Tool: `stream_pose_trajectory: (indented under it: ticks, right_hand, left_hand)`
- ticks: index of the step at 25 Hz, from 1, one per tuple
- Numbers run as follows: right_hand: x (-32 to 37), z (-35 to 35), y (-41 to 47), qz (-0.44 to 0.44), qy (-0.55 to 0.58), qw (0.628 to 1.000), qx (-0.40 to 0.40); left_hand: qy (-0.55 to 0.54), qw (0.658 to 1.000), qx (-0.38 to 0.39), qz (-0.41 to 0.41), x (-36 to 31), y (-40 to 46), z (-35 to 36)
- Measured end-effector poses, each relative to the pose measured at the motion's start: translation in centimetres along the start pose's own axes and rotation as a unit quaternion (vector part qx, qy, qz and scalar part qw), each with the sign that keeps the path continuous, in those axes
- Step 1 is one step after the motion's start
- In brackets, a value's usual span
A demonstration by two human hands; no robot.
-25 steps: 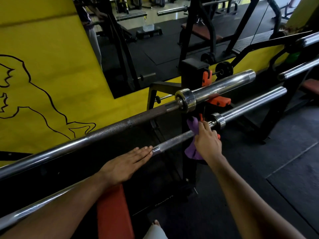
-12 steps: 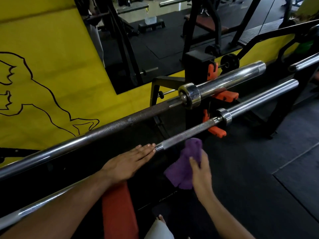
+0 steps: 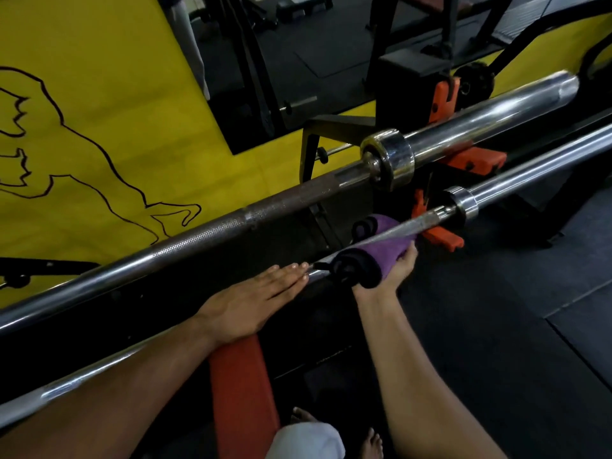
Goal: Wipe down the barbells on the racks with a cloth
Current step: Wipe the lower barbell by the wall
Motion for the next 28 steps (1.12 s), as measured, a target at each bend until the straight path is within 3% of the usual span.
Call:
stream_pose_trajectory:
  ticks: [4,8,11,14,18,24,28]
  right_hand:
    - [-3.8,0.1,-1.9,0.019,-0.044,0.999,-0.002]
    - [1.8,1.3,-0.9,-0.041,-0.017,0.999,-0.01]
    - [3.5,1.0,-1.4,-0.011,-0.127,0.988,-0.085]
    - [0.0,1.1,-2.5,-0.036,-0.081,0.996,-0.026]
    - [-5.0,0.1,-2.7,0.018,-0.086,0.996,0.026]
    - [3.8,1.4,-0.3,-0.095,-0.05,0.994,-0.01]
    - [1.9,-0.2,1.5,-0.083,-0.148,0.985,0.002]
  left_hand:
    - [0.001,1.0,-0.023,0.002,-0.2,0.0,-0.5]
    - [0.013,1.0,-0.019,-0.001,-0.5,-0.1,-0.7]
    - [0.015,1.0,-0.008,-0.007,-0.2,0.2,-0.9]
    - [0.003,1.0,-0.004,-0.007,-0.3,0.2,-1.0]
    - [-0.009,1.0,-0.008,0.001,-0.5,0.2,-1.4]
    - [0.005,1.0,0.0,-0.014,-0.4,0.0,-1.1]
    - [0.015,1.0,-0.006,-0.012,-0.2,0.0,-0.9]
Point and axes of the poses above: each hand's wrist, its own y-axis towards the middle knuckle, its own z-axis out of the palm, x = y × z, the point moved 5 cm from there along y, towards the middle knuckle, and after that the axes turned 2 degrees about x, right-handed, at the moved point
